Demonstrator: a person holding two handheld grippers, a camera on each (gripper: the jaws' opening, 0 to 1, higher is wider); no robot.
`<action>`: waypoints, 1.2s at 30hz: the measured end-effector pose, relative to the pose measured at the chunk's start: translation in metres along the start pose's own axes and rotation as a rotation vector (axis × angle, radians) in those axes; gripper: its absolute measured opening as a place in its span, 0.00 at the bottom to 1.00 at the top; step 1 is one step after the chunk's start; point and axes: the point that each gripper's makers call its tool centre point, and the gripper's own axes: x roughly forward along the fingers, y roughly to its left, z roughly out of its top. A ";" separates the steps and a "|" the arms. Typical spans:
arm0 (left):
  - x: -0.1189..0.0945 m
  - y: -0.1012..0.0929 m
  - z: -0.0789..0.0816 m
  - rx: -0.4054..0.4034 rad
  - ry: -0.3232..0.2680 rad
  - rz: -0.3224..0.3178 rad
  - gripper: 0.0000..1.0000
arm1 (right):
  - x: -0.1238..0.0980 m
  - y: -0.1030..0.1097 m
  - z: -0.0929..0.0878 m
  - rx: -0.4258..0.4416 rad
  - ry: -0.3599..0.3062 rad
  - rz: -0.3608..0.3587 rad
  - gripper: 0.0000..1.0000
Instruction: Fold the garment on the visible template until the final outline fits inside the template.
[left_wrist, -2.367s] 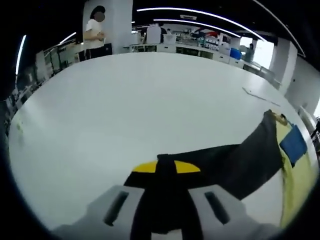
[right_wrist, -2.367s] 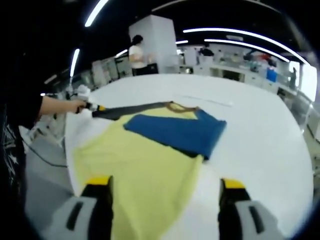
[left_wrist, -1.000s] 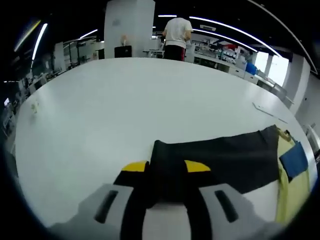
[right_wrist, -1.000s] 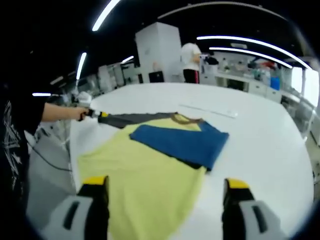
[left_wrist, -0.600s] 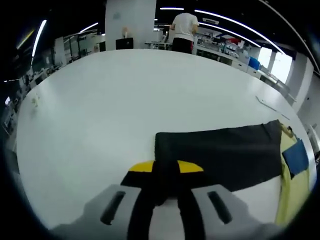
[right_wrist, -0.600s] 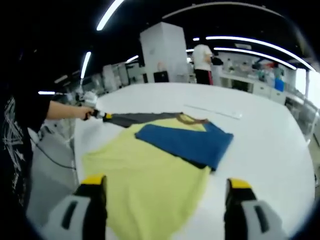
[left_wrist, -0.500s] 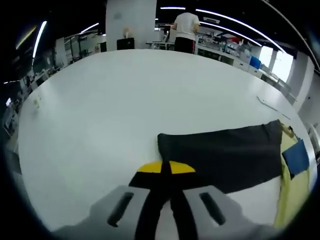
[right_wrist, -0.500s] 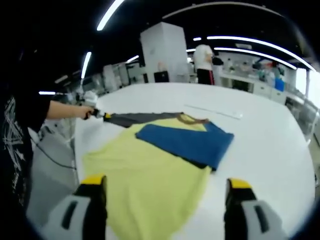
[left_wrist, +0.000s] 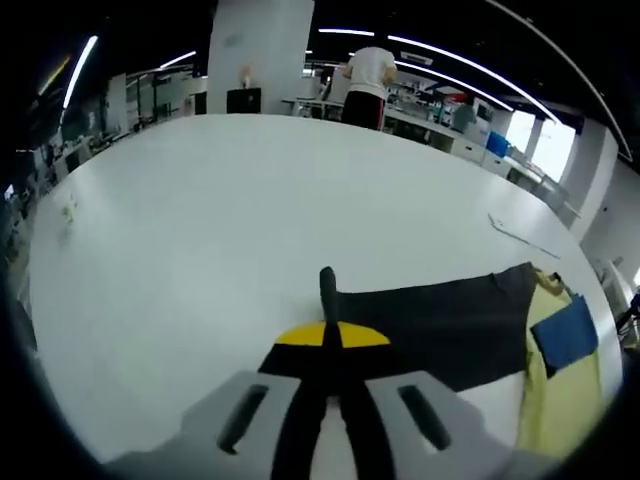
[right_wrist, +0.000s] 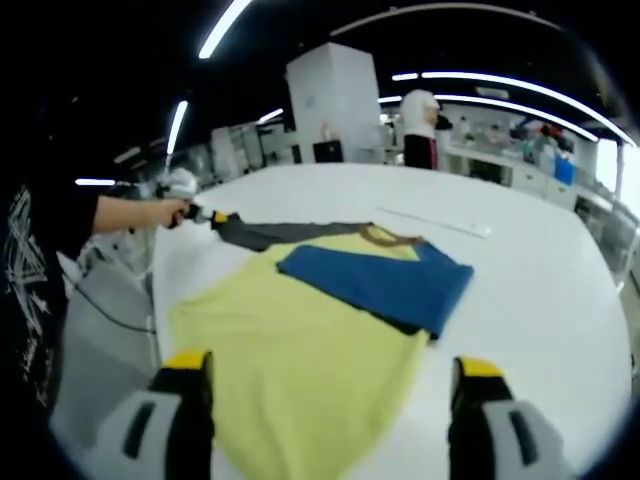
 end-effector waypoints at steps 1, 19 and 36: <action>-0.001 -0.004 0.002 0.007 -0.002 -0.006 0.00 | 0.000 0.000 0.000 -0.001 -0.001 0.000 0.99; -0.031 -0.094 0.034 -0.047 -0.073 -0.167 0.00 | -0.004 0.008 -0.003 -0.018 0.003 0.011 0.99; -0.061 -0.208 0.073 -0.181 -0.167 -0.413 0.00 | -0.009 0.011 -0.010 -0.013 -0.010 0.025 0.99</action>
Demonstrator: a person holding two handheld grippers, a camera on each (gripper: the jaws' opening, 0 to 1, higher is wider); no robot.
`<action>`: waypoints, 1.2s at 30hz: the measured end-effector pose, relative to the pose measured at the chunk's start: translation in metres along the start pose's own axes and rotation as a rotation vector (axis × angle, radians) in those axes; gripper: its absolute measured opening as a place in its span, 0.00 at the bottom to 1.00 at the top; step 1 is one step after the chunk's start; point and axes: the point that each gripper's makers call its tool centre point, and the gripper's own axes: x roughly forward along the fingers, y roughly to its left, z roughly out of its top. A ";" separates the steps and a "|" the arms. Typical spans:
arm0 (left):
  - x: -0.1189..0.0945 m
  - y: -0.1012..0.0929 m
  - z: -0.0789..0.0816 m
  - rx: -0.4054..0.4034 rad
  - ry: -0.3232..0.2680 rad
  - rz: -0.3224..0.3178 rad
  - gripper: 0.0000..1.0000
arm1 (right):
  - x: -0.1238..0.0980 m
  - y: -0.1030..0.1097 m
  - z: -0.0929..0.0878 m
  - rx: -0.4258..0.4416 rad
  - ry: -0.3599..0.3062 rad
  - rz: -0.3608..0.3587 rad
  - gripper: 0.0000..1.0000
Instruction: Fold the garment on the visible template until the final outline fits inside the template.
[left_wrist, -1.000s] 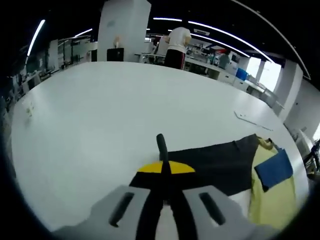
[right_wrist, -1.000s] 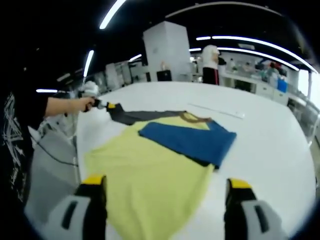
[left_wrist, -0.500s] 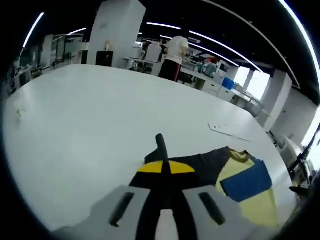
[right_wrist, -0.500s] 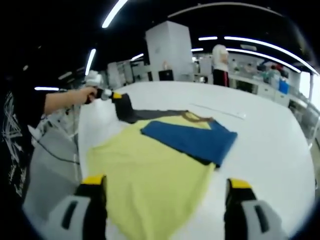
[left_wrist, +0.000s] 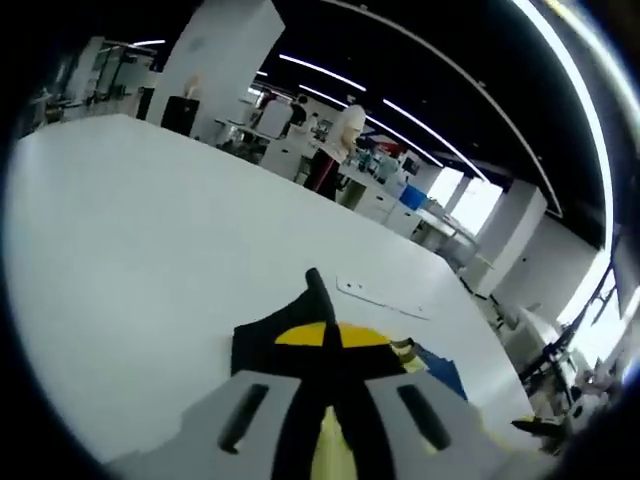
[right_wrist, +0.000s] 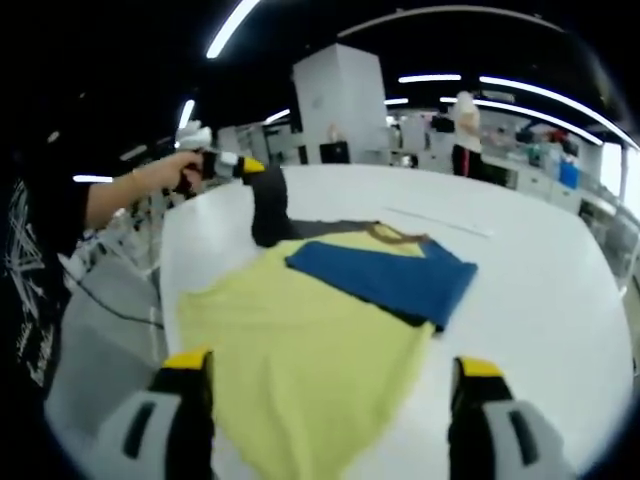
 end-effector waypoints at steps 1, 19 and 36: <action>0.002 -0.007 0.000 -0.008 -0.003 -0.008 0.00 | 0.000 0.000 -0.001 0.001 0.000 0.000 0.99; 0.035 -0.101 -0.032 -0.092 0.034 -0.159 0.00 | -0.001 0.006 -0.018 0.024 0.019 0.020 0.99; 0.072 -0.172 -0.091 -0.085 0.140 -0.270 0.00 | -0.001 0.002 -0.029 0.048 0.039 0.011 0.99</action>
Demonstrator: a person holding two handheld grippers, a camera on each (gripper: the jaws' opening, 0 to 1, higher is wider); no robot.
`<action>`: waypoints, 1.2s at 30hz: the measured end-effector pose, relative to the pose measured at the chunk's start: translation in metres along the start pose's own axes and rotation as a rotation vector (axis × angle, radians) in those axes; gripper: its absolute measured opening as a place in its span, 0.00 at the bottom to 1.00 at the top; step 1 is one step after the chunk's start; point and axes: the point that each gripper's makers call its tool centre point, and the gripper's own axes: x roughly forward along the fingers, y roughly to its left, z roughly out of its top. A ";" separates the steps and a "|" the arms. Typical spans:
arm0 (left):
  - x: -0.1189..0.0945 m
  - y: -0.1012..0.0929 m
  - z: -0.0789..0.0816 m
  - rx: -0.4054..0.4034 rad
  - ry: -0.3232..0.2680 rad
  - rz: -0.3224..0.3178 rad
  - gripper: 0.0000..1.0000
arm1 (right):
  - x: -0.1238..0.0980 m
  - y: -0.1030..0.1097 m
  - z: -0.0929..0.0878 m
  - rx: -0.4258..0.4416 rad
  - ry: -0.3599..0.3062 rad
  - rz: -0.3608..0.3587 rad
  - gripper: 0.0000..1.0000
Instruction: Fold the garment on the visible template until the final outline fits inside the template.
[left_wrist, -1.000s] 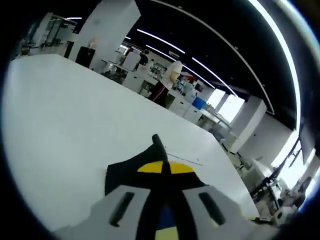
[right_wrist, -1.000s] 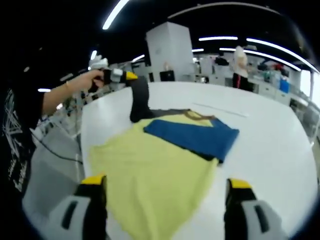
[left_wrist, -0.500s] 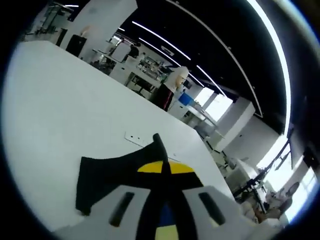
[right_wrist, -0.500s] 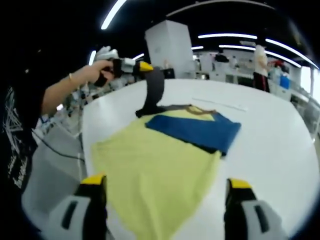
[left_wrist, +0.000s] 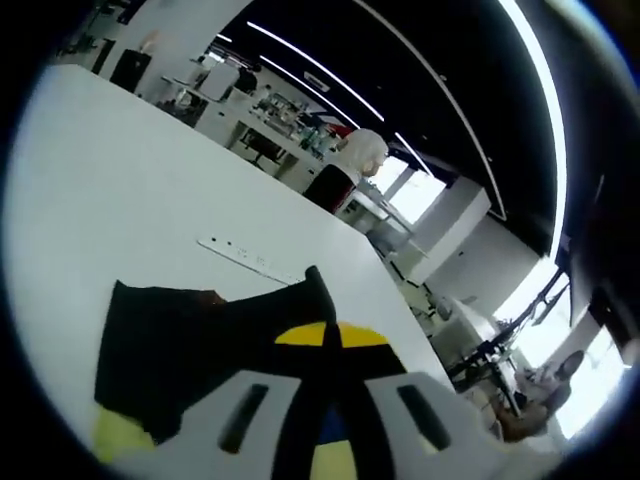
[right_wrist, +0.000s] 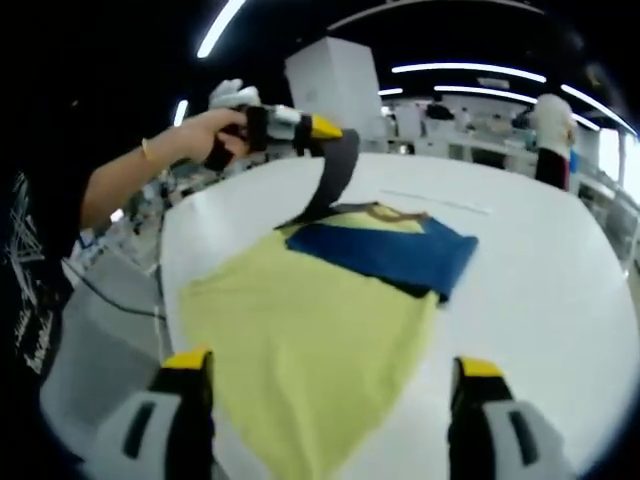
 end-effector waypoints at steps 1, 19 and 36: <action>0.003 -0.001 -0.003 0.001 0.006 -0.002 0.00 | 0.001 0.000 -0.001 0.001 0.003 0.000 0.99; 0.043 0.023 -0.098 0.083 0.238 0.033 0.00 | 0.009 -0.007 -0.003 0.027 0.010 -0.007 0.99; 0.028 0.031 -0.089 0.404 0.182 0.021 0.54 | 0.009 -0.005 -0.001 0.036 0.000 -0.007 0.99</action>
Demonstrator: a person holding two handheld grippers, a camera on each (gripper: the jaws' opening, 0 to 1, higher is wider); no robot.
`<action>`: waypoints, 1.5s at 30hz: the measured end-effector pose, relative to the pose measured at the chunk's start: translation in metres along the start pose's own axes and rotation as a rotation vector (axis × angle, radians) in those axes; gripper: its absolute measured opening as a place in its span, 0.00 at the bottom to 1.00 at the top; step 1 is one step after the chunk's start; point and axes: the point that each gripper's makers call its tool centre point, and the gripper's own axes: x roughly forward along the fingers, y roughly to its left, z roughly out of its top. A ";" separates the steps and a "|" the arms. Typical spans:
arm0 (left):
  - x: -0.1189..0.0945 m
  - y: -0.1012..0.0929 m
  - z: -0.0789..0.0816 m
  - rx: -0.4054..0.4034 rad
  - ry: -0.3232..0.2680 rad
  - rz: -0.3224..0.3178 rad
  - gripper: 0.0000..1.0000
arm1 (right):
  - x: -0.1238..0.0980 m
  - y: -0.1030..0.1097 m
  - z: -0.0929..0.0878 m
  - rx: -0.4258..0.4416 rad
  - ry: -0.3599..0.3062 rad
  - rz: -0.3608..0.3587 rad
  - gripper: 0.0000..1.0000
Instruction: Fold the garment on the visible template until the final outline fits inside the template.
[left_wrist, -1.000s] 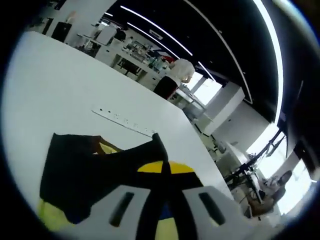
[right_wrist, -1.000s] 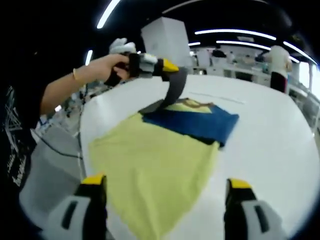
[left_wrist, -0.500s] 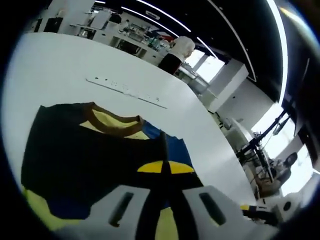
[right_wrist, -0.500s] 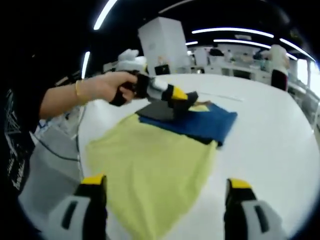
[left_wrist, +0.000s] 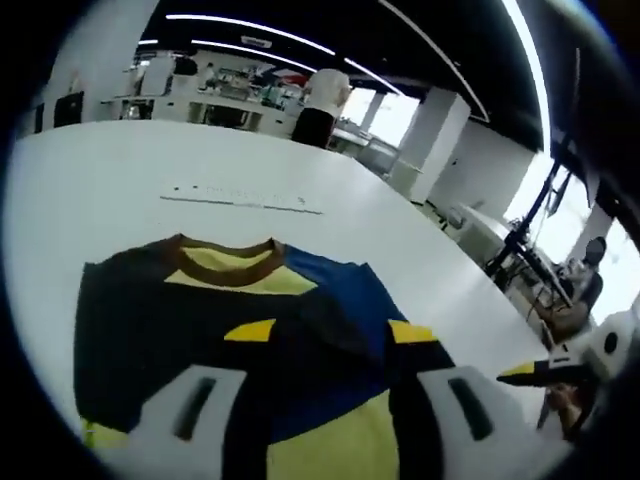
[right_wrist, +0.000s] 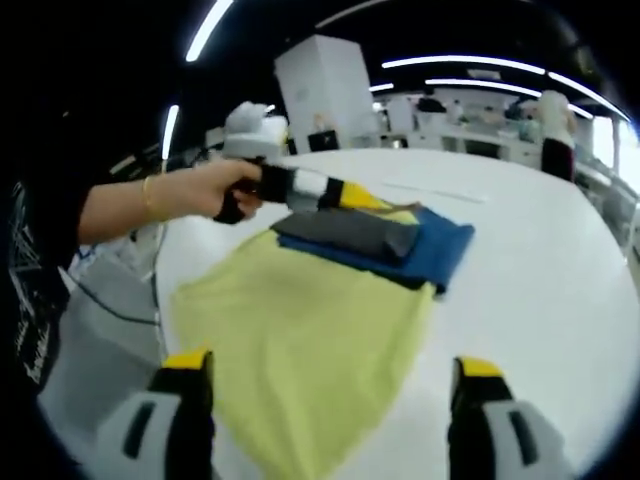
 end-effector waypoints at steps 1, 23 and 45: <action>-0.002 0.004 0.001 0.015 -0.003 0.008 0.60 | 0.000 0.000 0.000 0.000 -0.001 0.000 0.99; -0.048 0.052 -0.012 0.200 -0.002 0.059 0.99 | 0.011 -0.017 0.041 -0.037 -0.091 -0.042 0.86; -0.095 0.100 -0.032 0.273 0.032 0.110 0.64 | 0.073 -0.050 0.094 -0.126 -0.213 -0.066 0.45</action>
